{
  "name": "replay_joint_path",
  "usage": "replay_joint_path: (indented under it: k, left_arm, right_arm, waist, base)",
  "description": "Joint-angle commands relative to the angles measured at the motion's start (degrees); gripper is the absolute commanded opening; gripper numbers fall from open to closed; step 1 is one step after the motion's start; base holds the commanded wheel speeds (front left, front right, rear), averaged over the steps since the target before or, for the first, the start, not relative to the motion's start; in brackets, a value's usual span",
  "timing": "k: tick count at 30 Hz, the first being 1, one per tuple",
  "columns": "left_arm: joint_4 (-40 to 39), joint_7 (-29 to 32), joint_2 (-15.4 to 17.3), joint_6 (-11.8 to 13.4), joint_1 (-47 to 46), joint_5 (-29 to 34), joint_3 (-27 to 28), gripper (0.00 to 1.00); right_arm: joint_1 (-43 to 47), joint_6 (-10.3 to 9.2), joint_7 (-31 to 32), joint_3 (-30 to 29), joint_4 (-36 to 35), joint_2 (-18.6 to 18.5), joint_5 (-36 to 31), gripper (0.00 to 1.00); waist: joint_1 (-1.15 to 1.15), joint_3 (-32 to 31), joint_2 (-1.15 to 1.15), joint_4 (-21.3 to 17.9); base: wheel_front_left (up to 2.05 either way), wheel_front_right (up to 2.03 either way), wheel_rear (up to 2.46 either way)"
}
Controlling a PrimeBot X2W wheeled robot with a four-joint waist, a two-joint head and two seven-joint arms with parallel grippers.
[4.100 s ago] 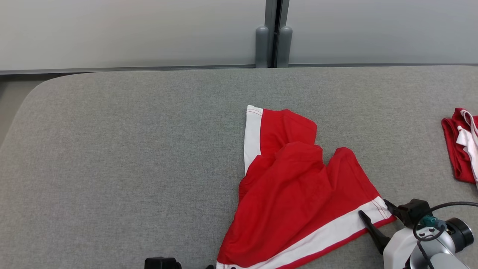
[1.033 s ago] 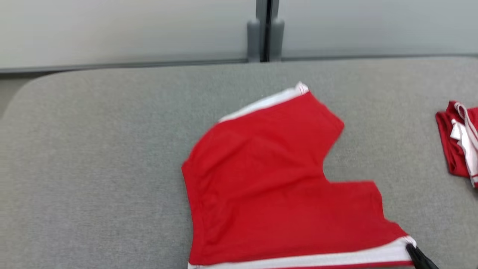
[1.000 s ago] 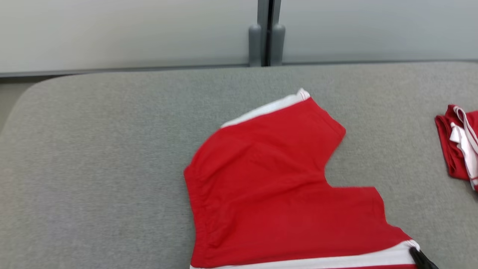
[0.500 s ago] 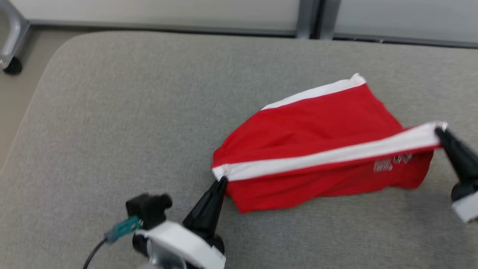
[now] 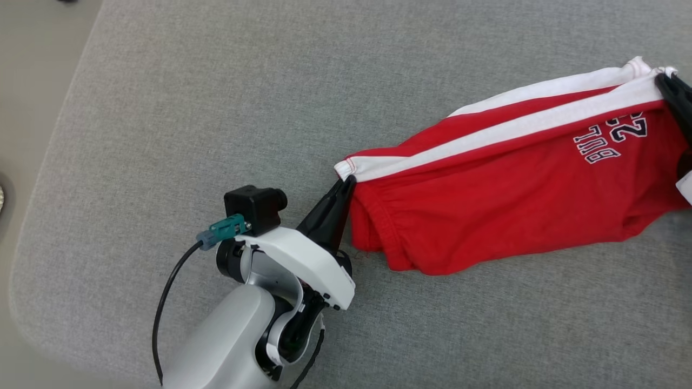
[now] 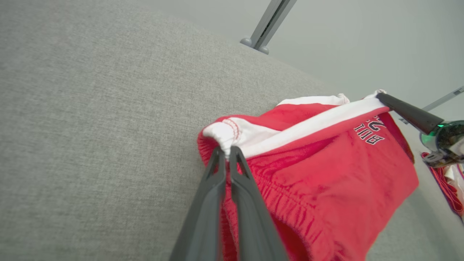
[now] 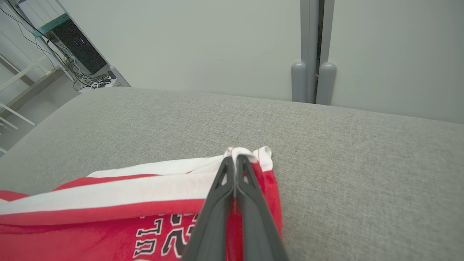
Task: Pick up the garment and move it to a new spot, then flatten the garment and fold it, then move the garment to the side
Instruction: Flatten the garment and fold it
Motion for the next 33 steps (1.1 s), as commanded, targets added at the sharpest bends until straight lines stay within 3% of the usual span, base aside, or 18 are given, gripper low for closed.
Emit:
replay_joint_path:
  k: [1, 2, 3, 4, 6, 7, 15, 20, 23, 33]
  left_arm:
    - [0.97, -0.51, -0.03, -0.01, -1.55, 0.22, 0.35, 0.00]
    - [1.68, -0.59, -0.26, -0.09, -1.99, 0.18, 0.32, 0.00]
    - [2.33, -0.57, -0.52, -0.23, -2.26, -0.15, 0.23, 0.00]
    - [2.84, -0.80, -0.73, -0.35, -2.61, -0.39, 0.20, 0.04]
    - [3.96, -0.58, -1.07, -0.35, -2.66, -0.95, -0.05, 0.54]
    - [4.27, -0.91, -1.17, -0.17, -2.70, -0.87, 0.00, 1.00]
    - [3.66, -7.24, 0.36, 2.82, 1.20, 2.07, 1.23, 1.00]
    - [-1.23, -13.36, 3.07, 6.66, 7.08, 8.28, 0.57, 1.00]
    - [-3.53, -14.69, 2.65, 8.24, 10.38, 10.95, 0.90, 1.00]
    - [-4.99, -15.19, -1.79, 6.95, 13.06, 15.87, 2.59, 1.00]
  right_arm:
    - [-1.18, -0.02, -0.33, 0.62, 0.81, -0.42, -0.10, 0.05]
    - [-1.84, -0.02, -0.62, 1.09, 1.45, -0.40, -0.06, 0.18]
    - [-2.38, -0.02, -0.67, 1.78, 1.95, -0.41, -0.05, 0.44]
    - [-2.85, -0.02, -1.15, 2.31, 2.38, -0.48, -0.15, 1.00]
    - [-3.55, -0.02, -1.25, 3.60, 3.51, -0.64, -1.03, 1.00]
    - [-3.94, -0.02, -2.00, 4.03, 3.66, -0.56, -1.28, 1.00]
    - [-4.58, -0.01, -3.47, 6.03, 2.81, -1.96, -5.78, 1.00]
    - [-2.23, -0.01, 6.39, 6.87, 0.48, -2.90, -7.49, 1.00]
    - [-1.69, -0.01, 11.77, 5.27, -0.77, -2.93, -7.81, 1.00]
    - [-0.20, -0.01, 20.35, 0.00, 0.80, 1.19, -13.08, 1.00]
  waist:
    - [0.00, 0.61, 0.00, 0.68]
    - [0.00, 0.62, 0.00, 0.72]
    - [0.00, 0.63, 0.00, 0.72]
    - [0.00, 0.62, 0.00, 0.67]
    - [0.00, 0.47, 0.00, 0.42]
    - [0.00, 0.39, 0.00, 0.21]
    - [0.00, -2.19, 0.00, -2.66]
    - [0.00, -3.58, 0.00, -4.04]
    - [0.00, -2.74, 0.00, -3.45]
    - [0.00, 1.19, 0.00, 1.29]
  base:
    - [0.00, 0.00, 0.00]
    - [0.00, 0.00, 0.00]
    - [0.00, 0.00, 0.00]
    - [0.00, 0.00, 0.00]
    - [0.00, 0.00, 0.00]
    - [0.00, 0.00, 0.00]
    - [0.00, 0.00, 0.00]
    - [0.00, 0.00, 0.00]
    - [0.00, 0.00, 0.00]
    - [0.00, 0.00, 0.00]
